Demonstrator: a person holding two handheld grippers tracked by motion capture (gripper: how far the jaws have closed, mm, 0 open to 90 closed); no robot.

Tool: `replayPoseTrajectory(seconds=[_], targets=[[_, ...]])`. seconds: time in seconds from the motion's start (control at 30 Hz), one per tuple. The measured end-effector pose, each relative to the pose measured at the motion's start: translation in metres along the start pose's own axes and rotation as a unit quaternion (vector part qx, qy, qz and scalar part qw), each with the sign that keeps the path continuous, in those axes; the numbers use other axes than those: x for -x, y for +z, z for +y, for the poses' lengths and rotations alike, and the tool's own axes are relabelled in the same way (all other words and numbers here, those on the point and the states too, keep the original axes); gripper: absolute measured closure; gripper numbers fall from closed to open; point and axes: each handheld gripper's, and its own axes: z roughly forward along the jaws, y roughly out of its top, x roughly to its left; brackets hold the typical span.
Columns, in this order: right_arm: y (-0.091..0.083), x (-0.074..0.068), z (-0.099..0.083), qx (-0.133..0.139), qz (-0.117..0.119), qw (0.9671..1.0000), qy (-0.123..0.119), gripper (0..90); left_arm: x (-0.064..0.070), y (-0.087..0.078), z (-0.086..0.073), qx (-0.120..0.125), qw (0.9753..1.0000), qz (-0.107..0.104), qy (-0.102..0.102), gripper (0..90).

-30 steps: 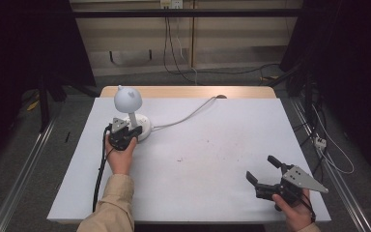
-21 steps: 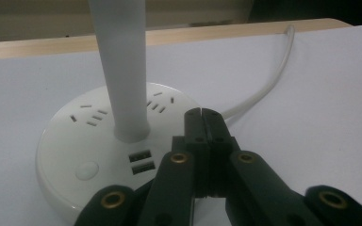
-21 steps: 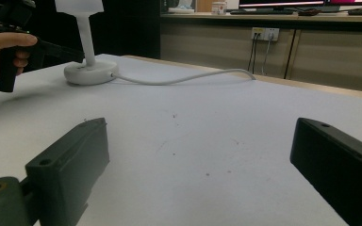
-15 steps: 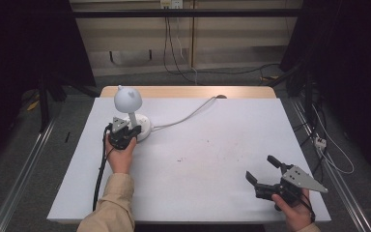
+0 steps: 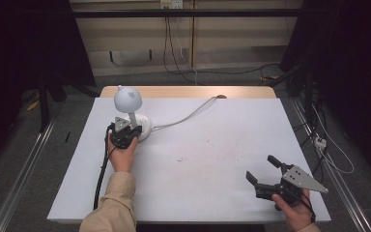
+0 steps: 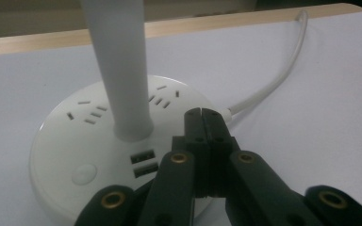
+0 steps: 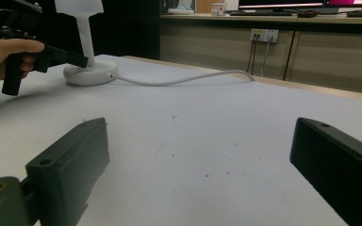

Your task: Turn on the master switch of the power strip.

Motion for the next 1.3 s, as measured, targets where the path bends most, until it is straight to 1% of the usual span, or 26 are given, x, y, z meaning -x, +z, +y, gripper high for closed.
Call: replayPoseTrajectory(seconds=[0.07,0.1,0.13,0.2,0.23,0.33,0.47,0.57,0.6,0.67,0.7,0.87,1.1,1.13,1.3], targets=[[0.000,0.000,0.000,0.000,0.000,1.0000,0.000,4.7,0.001,0.001,0.003,-0.001,1.0000,0.000,0.008,90.0],[0.000,0.000,0.000,0.000,0.000,1.0000,0.001,4.7,0.002,0.001,0.005,-0.001,1.0000,0.004,0.007,90.0],[0.000,0.000,0.000,0.000,0.000,1.0000,0.001,4.7,0.003,0.002,0.006,0.001,1.0000,0.003,0.003,90.0],[0.000,0.000,0.000,0.000,0.001,1.0000,0.001,4.7,0.005,0.003,0.009,-0.004,0.9999,0.006,0.011,90.0],[-0.001,0.000,0.000,0.001,0.000,1.0000,0.001,4.7,0.004,0.003,0.008,-0.002,1.0000,0.006,0.006,90.0],[-0.001,0.000,0.000,0.001,0.000,1.0000,0.002,4.7,0.004,0.003,0.008,-0.005,0.9999,0.008,0.009,90.0],[-0.001,0.000,0.000,0.001,-0.001,1.0000,0.002,4.7,0.003,0.004,0.007,-0.002,0.9999,0.010,0.006,90.0],[-0.001,0.000,0.000,0.001,0.000,1.0000,0.001,4.7,0.003,0.006,0.006,-0.008,0.9999,0.011,0.008,90.0],[-0.001,0.000,0.000,0.001,-0.001,1.0000,0.001,4.7,0.003,0.007,0.005,-0.006,0.9999,0.011,0.005,90.0],[-0.001,0.000,0.000,0.001,-0.001,1.0000,0.001,4.7,0.003,0.007,0.005,-0.009,0.9999,0.010,0.009,90.0],[-0.001,0.000,0.000,0.001,-0.001,1.0000,0.001,4.7,0.002,0.008,0.005,-0.007,0.9999,0.009,0.007,90.0],[-0.002,0.001,0.000,0.002,-0.001,1.0000,0.002,4.7,0.002,0.009,0.004,-0.010,0.9998,0.011,0.013,90.0],[-0.002,0.001,0.000,0.001,0.000,1.0000,-0.001,4.7,0.002,0.010,0.003,-0.007,0.9999,0.010,0.010,90.0],[-0.002,0.001,0.000,0.001,0.000,1.0000,-0.001,4.7,0.002,0.011,0.003,-0.004,0.9999,0.010,0.006,90.0],[-0.002,0.000,0.000,0.002,-0.001,1.0000,0.002,4.7,0.002,0.011,0.003,-0.004,0.9999,0.010,0.004,90.0]])
